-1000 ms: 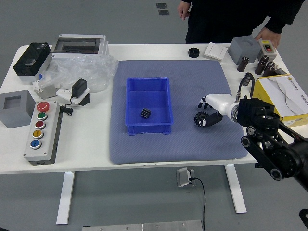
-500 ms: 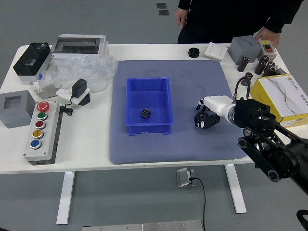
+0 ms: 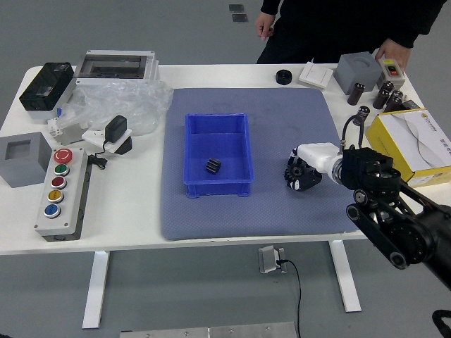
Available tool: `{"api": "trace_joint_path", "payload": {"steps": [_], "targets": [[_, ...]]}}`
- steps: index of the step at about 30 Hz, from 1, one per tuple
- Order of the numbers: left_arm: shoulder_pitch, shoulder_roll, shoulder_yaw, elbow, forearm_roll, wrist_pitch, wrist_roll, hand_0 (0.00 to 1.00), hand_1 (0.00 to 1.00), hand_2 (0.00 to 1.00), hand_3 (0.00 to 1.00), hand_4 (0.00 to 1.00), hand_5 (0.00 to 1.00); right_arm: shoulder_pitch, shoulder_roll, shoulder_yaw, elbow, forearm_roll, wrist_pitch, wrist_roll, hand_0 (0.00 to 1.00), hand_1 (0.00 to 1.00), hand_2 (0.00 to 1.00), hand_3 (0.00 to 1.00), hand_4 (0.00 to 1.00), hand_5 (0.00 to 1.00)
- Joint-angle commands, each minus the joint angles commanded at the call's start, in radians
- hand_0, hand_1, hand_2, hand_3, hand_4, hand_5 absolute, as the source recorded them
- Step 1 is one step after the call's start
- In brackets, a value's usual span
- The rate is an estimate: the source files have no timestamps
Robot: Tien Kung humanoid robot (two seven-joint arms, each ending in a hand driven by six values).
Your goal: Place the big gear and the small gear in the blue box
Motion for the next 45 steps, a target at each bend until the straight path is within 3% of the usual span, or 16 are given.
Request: {"api": "trace_joint_path", "payload": {"steps": [8,9,14,15,20,21,26,27,45], "targets": [[0.001,0.000,-0.001,0.000,0.000,0.000,0.000,0.901,0.886,0.895,0.877,0.857,0.560,-0.005,0.005,0.000,0.005,-0.016,0.005,-0.011,0.549,0.595,0.722,0.744,0.747,0.340],[0.001,-0.001,-0.001,0.000,0.000,0.000,0.000,0.901,0.886,0.895,0.877,0.857,0.560,-0.005,0.006,0.000,0.005,-0.018,0.002,-0.013,0.498,0.538,0.690,0.692,0.720,0.334],[0.001,-0.002,0.000,0.000,-0.001,0.000,0.000,0.901,0.886,0.895,0.877,0.857,0.560,-0.009,0.009,0.000,0.005,-0.031,-0.009,-0.020,0.498,0.538,0.690,0.692,0.720,0.334],[0.001,-0.002,0.001,0.000,-0.001,0.000,0.000,0.901,0.886,0.895,0.877,0.857,0.560,-0.010,0.009,0.000,0.004,-0.034,-0.012,-0.022,0.452,0.493,0.637,0.623,0.668,0.307],[0.001,-0.002,0.001,0.000,-0.001,0.000,0.000,0.901,0.886,0.895,0.877,0.857,0.560,-0.014,0.013,0.002,0.006,-0.049,-0.039,-0.028,0.452,0.493,0.637,0.623,0.668,0.307],[0.001,-0.002,0.001,0.000,-0.001,0.000,0.000,0.901,0.886,0.895,0.876,0.856,0.560,-0.014,0.014,0.003,0.006,-0.051,-0.045,-0.028,0.455,0.427,0.551,0.558,0.612,0.307],[0.002,-0.003,0.001,0.000,0.000,-0.001,0.000,0.901,0.886,0.895,0.876,0.856,0.560,-0.017,0.015,0.005,0.004,-0.055,-0.063,-0.026,0.455,0.427,0.551,0.558,0.612,0.307],[0.002,-0.003,0.001,0.000,0.000,-0.001,0.000,0.901,0.886,0.895,0.877,0.856,0.559,-0.018,0.015,0.005,0.003,-0.056,-0.064,-0.026,0.494,0.413,0.503,0.535,0.565,0.269],[0.003,-0.003,0.002,0.000,0.001,-0.001,0.000,0.901,0.886,0.895,0.876,0.854,0.559,-0.022,0.017,0.011,0.008,-0.055,-0.089,-0.019,0.479,0.393,0.442,0.485,0.577,0.268]]}}
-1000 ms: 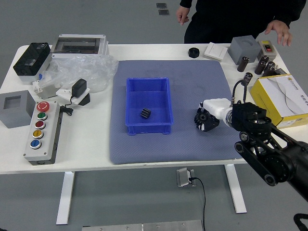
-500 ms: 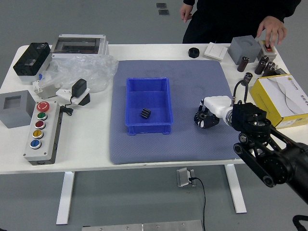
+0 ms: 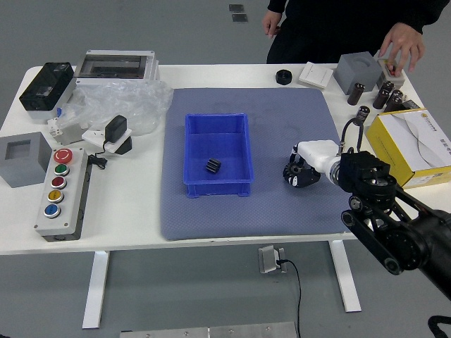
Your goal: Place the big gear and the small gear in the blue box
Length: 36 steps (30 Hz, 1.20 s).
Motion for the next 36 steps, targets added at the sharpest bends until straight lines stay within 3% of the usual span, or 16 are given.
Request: {"api": "trace_joint_path", "payload": {"steps": [27,36], "targets": [[-0.002,0.004,-0.007,0.000,0.001,0.001,0.000,0.901,0.885,0.895,0.873,0.854,0.562,0.049,-0.021,0.054,0.097,0.006,0.002,-0.004,0.492,0.386,0.427,0.463,0.537,0.256],[-0.002,0.006,-0.006,0.000,0.001,0.000,0.001,0.901,0.884,0.895,0.872,0.854,0.564,0.112,0.010,0.026,0.130,0.012,0.017,-0.006,0.497,0.385,0.426,0.460,0.536,0.253]]}}
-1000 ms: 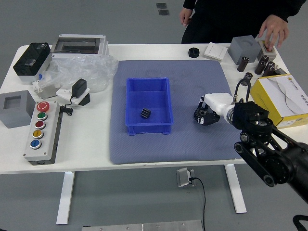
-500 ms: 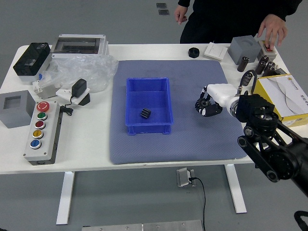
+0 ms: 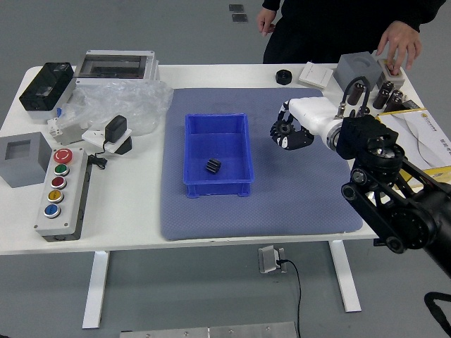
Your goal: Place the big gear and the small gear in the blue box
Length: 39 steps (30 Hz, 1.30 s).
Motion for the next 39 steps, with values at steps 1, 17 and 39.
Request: {"api": "trace_joint_path", "payload": {"steps": [1,17,39], "targets": [[0.000,0.000,0.001,0.000,0.000,0.000,0.000,0.901,0.884,0.895,0.872,0.854,0.564,0.009,0.009,-0.007,0.002,0.001,0.002,0.000,0.497,0.385,0.426,0.460,0.536,0.253],[-0.002,-0.001,0.012,0.000,-0.002,-0.003,0.001,0.900,0.884,0.895,0.872,0.854,0.567,0.073,0.119,-0.116,-0.004,0.018,0.012,-0.001,0.502,0.385,0.424,0.458,0.539,0.250],[-0.002,-0.004,0.018,0.000,0.000,-0.007,0.001,0.900,0.884,0.895,0.871,0.853,0.569,0.096,0.144,-0.087,-0.042,0.039,0.059,0.016,0.867,0.814,0.862,0.987,0.816,0.473]]}}
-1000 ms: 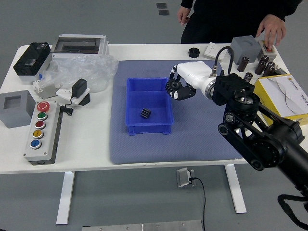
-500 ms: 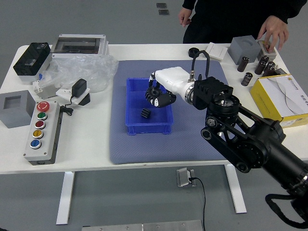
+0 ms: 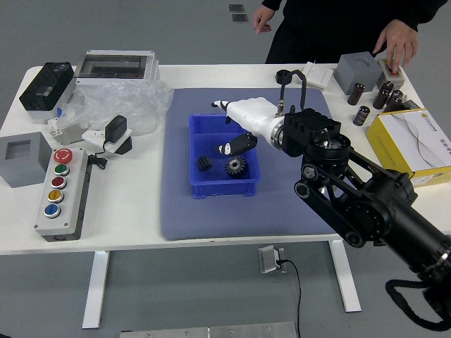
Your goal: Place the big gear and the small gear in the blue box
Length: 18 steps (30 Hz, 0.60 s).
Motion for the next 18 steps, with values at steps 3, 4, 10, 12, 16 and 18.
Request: {"api": "trace_joint_path", "payload": {"steps": [3,4,10,12,16,18], "targets": [[-0.001,0.000,0.000,0.000,-0.001,0.001,-0.001,0.900,0.884,0.893,0.871,0.853,0.569,-0.012,-0.012,0.030,0.014,0.004,-0.006,0.003,0.866,0.812,0.858,0.964,0.817,0.476],[-0.001,0.000,0.000,0.000,-0.001,0.001,-0.001,0.900,0.884,0.893,0.871,0.853,0.569,-0.019,-0.018,0.042,0.020,0.008,-0.010,0.004,0.866,0.812,0.858,0.964,0.817,0.476],[-0.001,0.003,-0.006,0.000,0.003,0.004,-0.003,0.900,0.884,0.892,0.871,0.854,0.570,-0.081,-0.079,0.140,0.054,0.058,-0.060,0.014,0.859,0.809,0.872,0.936,0.743,0.487],[-0.002,0.003,-0.007,0.000,0.003,0.005,-0.003,0.900,0.884,0.892,0.871,0.854,0.570,-0.102,-0.096,0.171,0.064,0.079,-0.080,0.018,0.859,0.809,0.872,0.936,0.743,0.487],[-0.003,0.002,-0.008,0.000,0.003,0.005,-0.005,0.899,0.884,0.892,0.871,0.854,0.567,-0.149,-0.126,0.240,0.085,0.130,-0.121,0.029,0.869,0.821,0.902,0.941,0.626,0.497],[-0.004,0.001,-0.008,0.000,0.002,0.006,-0.006,0.899,0.884,0.892,0.871,0.854,0.567,-0.177,-0.142,0.277,0.094,0.165,-0.147,0.038,0.869,0.821,0.902,0.941,0.626,0.497]]}}
